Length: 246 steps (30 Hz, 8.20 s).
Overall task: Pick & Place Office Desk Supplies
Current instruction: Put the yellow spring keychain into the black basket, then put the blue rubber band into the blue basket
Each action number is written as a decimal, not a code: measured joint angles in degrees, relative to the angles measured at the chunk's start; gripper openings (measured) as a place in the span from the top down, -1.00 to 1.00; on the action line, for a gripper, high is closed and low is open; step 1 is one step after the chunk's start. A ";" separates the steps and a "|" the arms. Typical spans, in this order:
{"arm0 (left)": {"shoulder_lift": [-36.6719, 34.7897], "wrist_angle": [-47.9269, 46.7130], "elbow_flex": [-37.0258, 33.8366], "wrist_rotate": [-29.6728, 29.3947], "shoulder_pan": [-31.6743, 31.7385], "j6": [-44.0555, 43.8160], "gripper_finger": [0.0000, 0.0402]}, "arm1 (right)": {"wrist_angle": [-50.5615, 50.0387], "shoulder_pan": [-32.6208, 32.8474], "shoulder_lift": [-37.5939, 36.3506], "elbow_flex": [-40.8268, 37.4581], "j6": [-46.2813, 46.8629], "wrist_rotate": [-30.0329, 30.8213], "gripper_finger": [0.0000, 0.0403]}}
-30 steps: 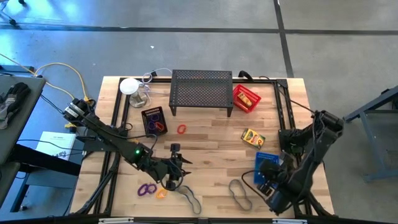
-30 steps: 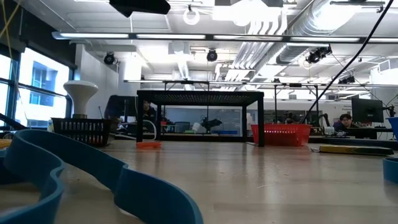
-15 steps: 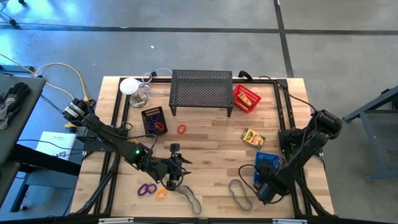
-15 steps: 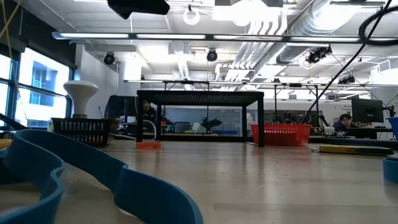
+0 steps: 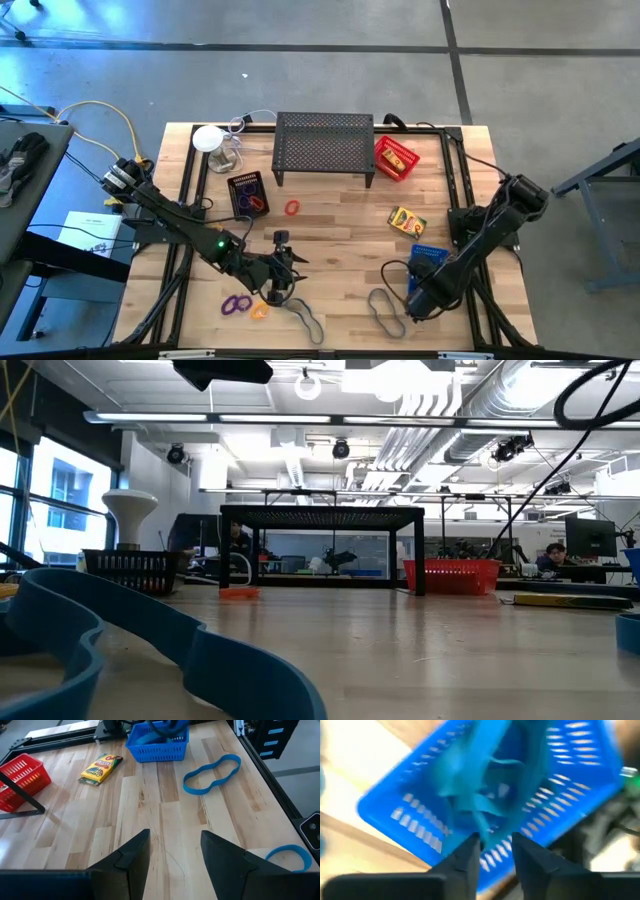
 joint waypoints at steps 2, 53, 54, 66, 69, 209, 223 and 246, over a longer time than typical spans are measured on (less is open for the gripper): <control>0.00 -0.23 0.00 0.02 0.00 -0.04 0.15 | -5.08 0.00 0.00 2.28 -0.08 -0.32 0.34; -5.11 -44.22 -18.55 30.91 2.30 -40.26 0.15 | 45.83 -1.84 7.89 16.18 -56.57 36.29 0.31; -5.13 -43.73 -18.93 31.00 2.61 -40.27 0.15 | 45.79 -1.83 8.21 16.18 -56.54 35.68 0.31; -5.07 -39.84 -24.64 32.18 3.12 -42.49 0.26 | 48.20 -2.25 8.39 16.18 -55.52 35.52 0.31; -5.05 -40.26 -24.76 32.09 2.48 -41.59 0.48 | 48.91 -2.25 8.39 16.18 -55.52 34.54 0.31; -4.12 -16.63 -8.85 -3.72 -0.68 -6.71 1.00 | 44.54 -5.63 8.41 16.14 -54.01 47.72 0.32; -3.61 -30.95 -5.07 1.19 -1.27 -5.52 0.93 | 43.57 -7.43 8.41 16.12 -51.88 43.60 0.34; 0.75 -28.66 -11.08 11.53 6.33 -6.45 0.30 | 56.58 -7.36 8.44 7.22 -52.37 39.95 0.34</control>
